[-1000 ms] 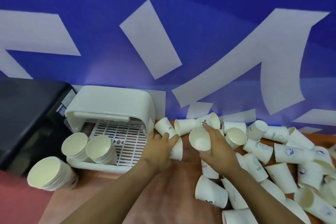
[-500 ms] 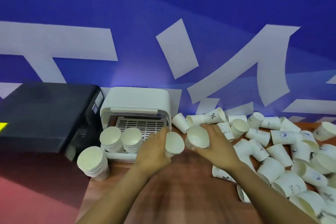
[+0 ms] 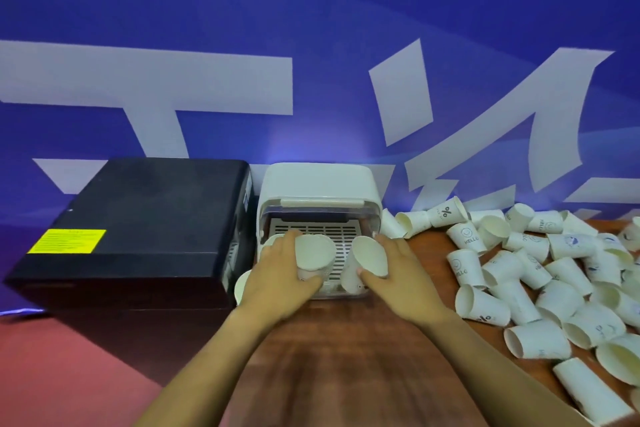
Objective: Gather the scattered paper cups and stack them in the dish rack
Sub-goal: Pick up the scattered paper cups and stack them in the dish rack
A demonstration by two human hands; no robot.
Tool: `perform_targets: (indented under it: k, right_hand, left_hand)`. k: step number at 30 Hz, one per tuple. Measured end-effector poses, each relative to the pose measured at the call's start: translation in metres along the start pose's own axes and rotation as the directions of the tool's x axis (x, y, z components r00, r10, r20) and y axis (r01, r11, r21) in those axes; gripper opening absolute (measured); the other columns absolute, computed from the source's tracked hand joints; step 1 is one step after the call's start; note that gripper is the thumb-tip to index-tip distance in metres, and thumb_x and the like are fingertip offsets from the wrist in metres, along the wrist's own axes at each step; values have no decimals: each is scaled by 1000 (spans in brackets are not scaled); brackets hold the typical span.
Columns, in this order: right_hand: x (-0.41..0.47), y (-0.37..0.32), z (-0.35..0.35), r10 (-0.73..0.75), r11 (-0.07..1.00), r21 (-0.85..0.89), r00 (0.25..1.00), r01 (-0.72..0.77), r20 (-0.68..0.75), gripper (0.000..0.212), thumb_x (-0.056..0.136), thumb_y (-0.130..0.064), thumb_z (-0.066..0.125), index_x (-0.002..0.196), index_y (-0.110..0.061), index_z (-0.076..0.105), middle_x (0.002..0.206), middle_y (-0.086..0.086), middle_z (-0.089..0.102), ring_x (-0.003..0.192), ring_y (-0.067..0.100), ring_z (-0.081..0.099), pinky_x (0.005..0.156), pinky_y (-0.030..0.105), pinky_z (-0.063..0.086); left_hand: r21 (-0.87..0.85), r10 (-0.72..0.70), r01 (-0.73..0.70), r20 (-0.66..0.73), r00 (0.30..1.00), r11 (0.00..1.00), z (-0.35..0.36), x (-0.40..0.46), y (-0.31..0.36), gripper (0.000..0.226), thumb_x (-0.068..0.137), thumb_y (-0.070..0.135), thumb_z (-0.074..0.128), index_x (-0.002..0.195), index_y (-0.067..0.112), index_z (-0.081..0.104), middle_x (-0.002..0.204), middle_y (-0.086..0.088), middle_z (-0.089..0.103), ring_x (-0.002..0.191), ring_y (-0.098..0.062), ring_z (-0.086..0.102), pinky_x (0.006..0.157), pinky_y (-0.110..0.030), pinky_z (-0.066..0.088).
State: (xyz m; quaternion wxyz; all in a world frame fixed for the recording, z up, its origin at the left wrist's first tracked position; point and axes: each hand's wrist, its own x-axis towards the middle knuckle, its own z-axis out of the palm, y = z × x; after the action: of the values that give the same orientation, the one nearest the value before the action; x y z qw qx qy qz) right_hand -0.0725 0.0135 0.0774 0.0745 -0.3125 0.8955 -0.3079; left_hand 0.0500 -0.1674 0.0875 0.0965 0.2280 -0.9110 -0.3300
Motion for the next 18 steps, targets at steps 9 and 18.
perform_targets:
  k: [9,18]
  right_hand:
    - [24,-27,18,-15,1000,25,999,14,36,67,81,-28,63,141,-27,33,138,-3,37,126,16,40,94,24,37]
    - [56,-33,38,-109,994,-24,994,110,19,75,79,-34,68,144,-27,31,140,-6,34,129,15,38,98,35,45]
  left_hand:
    - [-71,-121,116,-77,990,991,-31,26,-34,65,71,32,73,127,27,39,117,4,50,107,-20,52,81,-37,50]
    - [-63,-162,157,-84,983,986,-22,48,-40,58,71,32,76,117,28,40,110,5,50,96,-18,54,69,-30,46]
